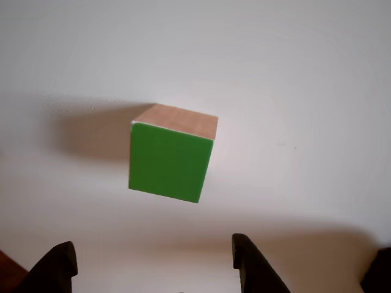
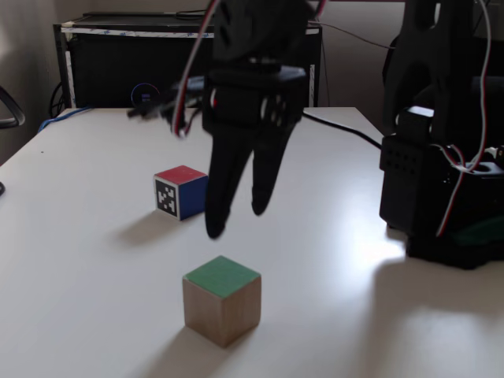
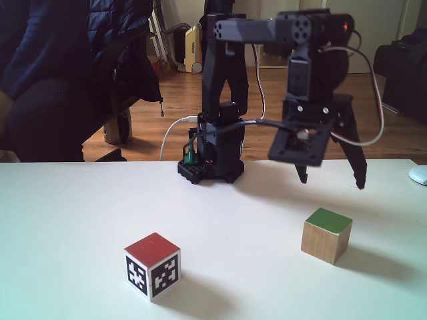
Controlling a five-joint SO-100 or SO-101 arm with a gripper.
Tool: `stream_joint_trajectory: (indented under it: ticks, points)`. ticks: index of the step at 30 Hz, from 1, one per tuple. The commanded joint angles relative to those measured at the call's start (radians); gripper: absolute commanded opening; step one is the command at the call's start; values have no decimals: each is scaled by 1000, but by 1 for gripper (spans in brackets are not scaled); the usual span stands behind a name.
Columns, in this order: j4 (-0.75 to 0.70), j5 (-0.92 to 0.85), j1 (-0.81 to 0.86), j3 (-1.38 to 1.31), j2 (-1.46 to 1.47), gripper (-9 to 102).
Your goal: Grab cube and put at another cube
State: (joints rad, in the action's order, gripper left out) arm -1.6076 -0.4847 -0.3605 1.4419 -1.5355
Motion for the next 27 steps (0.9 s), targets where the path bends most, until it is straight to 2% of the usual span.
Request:
stream_joint_trajectory:
  ticks: [1,27]
  points:
    - [-11,-6,-11,-77,41,40]
    - [-15,55,46,-242,356,40]
